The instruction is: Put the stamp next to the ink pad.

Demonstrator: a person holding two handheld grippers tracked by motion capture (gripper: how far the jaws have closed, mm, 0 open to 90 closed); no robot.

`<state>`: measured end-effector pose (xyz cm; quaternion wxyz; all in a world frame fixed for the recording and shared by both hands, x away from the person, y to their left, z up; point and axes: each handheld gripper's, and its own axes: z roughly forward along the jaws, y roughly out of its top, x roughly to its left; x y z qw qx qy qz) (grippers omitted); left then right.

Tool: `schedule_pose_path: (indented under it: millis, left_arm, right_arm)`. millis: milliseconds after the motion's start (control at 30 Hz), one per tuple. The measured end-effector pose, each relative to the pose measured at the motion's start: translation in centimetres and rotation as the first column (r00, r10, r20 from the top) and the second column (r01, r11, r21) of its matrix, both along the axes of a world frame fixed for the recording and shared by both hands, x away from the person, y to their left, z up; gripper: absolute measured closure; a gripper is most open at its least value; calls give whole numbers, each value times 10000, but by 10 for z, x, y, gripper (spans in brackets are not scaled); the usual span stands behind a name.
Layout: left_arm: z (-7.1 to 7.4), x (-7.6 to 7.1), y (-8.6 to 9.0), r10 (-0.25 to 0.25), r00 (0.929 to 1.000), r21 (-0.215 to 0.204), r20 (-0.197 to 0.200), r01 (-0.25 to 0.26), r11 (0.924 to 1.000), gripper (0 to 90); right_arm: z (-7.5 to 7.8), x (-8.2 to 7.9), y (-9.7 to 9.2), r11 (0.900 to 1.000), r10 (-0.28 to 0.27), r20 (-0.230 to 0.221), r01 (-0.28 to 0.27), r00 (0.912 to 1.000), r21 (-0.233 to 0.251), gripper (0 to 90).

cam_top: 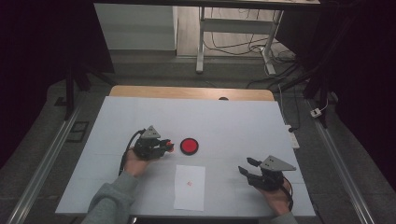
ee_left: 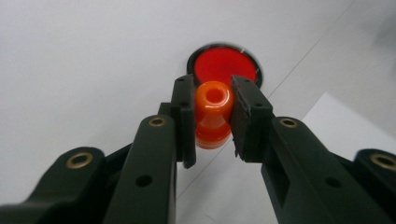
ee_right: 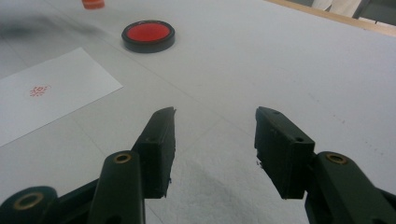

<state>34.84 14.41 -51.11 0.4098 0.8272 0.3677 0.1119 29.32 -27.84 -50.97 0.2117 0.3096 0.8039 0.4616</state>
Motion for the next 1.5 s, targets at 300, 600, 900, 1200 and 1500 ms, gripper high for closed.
schedule_pose_path:
  millis: [300,600,900,1200,1500]
  left_arm:
    - [-14,2,-5,-104,9994,521,-336,121,9986,719]
    - [-17,1,-8,-141,9991,739,-400,170,9971,691]
    - [-1,-9,-4,36,9997,49,224,-37,10000,367]
    - [14,-25,0,-333,9976,-142,601,342,9993,319]
    - [20,-50,7,-326,9948,214,961,307,9993,316]
  right_arm:
    - [-1,0,1,10000,48,-13,-48,10000,-16,473]
    - [-1,0,1,10000,64,-11,-64,10000,10,471]
    - [0,1,-1,10000,4,13,-4,10000,15,469]
    - [0,2,-2,9999,-65,35,65,10000,-101,468]
    - [-1,3,-5,9999,-99,127,100,9999,-115,467]
